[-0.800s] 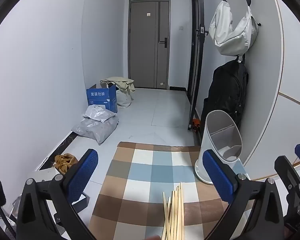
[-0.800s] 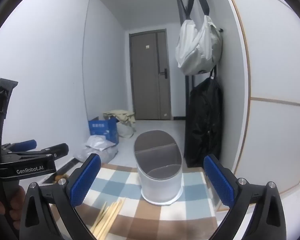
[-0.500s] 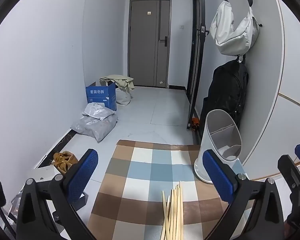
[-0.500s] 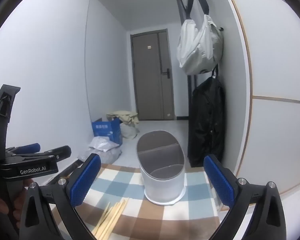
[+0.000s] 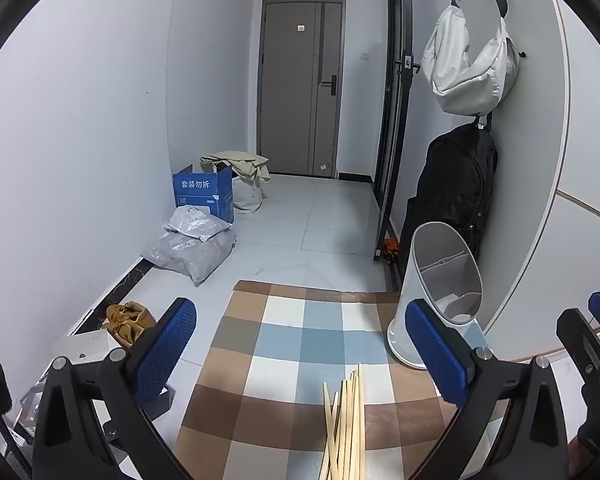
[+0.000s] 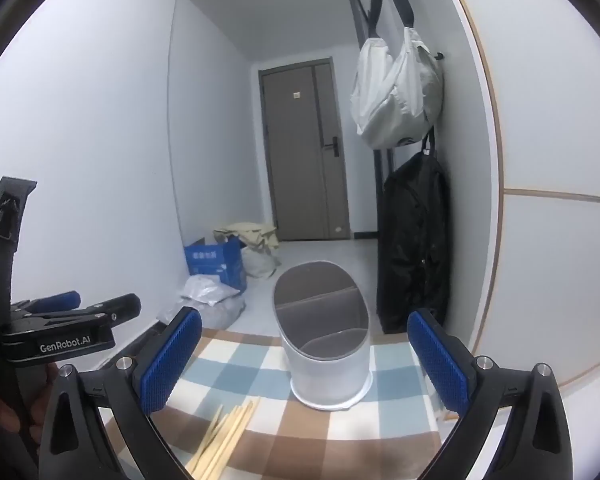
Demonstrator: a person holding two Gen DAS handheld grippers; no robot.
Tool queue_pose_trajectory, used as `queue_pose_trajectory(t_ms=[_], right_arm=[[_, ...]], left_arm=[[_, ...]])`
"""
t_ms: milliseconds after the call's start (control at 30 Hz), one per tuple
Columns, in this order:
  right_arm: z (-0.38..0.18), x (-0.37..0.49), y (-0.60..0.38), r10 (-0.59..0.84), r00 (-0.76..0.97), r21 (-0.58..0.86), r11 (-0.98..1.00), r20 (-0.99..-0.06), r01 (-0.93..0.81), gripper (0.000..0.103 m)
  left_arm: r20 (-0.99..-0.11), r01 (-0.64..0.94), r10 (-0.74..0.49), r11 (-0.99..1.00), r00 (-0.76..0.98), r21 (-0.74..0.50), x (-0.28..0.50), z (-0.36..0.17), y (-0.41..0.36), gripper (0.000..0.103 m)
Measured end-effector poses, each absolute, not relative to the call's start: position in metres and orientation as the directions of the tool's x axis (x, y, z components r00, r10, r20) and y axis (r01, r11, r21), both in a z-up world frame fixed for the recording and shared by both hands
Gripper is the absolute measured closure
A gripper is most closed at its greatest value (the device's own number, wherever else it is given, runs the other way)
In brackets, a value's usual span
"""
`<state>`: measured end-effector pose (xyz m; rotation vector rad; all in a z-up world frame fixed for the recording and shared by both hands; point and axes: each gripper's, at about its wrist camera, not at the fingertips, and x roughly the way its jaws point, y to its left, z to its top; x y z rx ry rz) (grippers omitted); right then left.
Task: Organize utensils
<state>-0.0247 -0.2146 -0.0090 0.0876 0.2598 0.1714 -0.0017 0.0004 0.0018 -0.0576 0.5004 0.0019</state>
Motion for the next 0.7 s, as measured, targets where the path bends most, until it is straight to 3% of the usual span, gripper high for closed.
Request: queue_pose_trajectory(t_ms=[700], right_arm=[[-0.010,-0.027,-0.219,0.178,0.957,0.128,0.980,-0.230,-0.151,0.000]], left_arm=[[-0.480,0.011,-0.039,0.998,0.876,-0.061,0.001,0.004,-0.004,0.001]])
